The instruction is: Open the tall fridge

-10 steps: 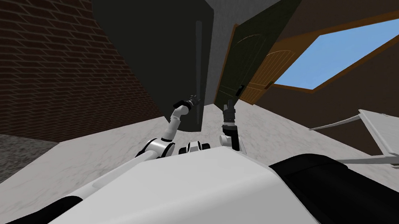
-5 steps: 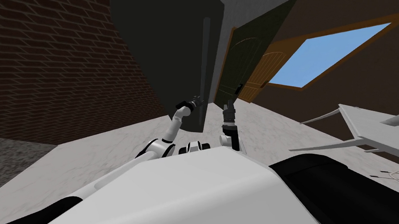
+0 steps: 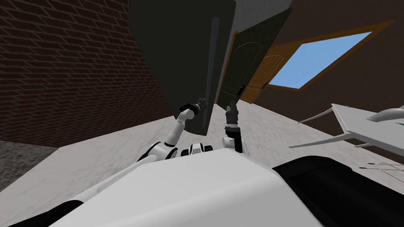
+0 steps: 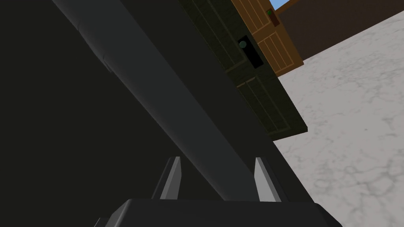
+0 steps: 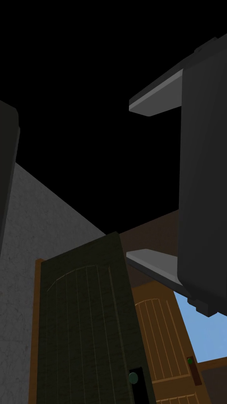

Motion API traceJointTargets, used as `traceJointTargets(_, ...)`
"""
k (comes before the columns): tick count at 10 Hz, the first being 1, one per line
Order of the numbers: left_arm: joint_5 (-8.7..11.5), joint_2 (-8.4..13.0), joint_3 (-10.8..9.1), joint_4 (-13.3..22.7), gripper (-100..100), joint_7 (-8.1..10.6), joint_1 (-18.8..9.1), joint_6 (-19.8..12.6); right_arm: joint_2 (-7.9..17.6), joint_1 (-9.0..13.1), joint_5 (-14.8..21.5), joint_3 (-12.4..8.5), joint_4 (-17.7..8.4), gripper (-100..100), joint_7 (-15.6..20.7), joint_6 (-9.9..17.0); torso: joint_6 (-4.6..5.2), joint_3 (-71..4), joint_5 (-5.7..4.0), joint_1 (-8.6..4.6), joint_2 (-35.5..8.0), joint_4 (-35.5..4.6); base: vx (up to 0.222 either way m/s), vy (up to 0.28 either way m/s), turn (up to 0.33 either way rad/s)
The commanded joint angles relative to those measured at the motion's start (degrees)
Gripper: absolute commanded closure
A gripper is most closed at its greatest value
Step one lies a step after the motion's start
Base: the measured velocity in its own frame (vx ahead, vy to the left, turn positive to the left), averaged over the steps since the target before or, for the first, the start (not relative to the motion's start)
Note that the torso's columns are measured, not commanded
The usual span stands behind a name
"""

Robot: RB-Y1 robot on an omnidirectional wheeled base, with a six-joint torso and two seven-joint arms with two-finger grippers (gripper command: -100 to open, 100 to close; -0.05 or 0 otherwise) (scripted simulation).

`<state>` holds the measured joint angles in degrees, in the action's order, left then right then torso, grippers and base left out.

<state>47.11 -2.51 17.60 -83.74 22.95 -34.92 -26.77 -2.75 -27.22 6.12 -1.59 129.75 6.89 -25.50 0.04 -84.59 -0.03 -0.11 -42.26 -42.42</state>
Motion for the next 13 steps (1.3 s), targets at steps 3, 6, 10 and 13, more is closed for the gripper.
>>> traceJointTargets(3,3.69,0.39,4.16,-3.45,100,-1.26,1.31,-1.34,0.01,0.0,0.0,-0.01,0.0,0,0.0,0.0,-0.14,0.12,0.09,0.42,-0.17,0.02,-0.053,0.267,-0.08)
traceJointTargets(6,5.65,0.6,6.44,-5.47,100,-1.86,2.11,-2.21,0.02,0.0,0.0,-0.02,-0.01,0,0.0,0.0,-0.18,0.01,0.11,0.31,0.0,-0.02,-0.051,0.298,-0.087)
traceJointTargets(10,7.59,1.22,7.62,-7.9,-100,-0.34,1.03,-5.52,0.0,-0.01,0.0,0.0,-0.01,0,0.0,0.0,-0.15,-0.06,-0.01,-0.17,0.09,0.09,-0.033,0.133,0.031)
traceJointTargets(13,8.33,2.01,6.48,-9.42,-100,2.12,-1.73,-8.85,-0.03,0.0,0.0,0.03,0.0,0,0.0,0.0,-0.04,-0.07,-0.03,-0.07,0.12,0.16,-0.009,-0.107,0.119)
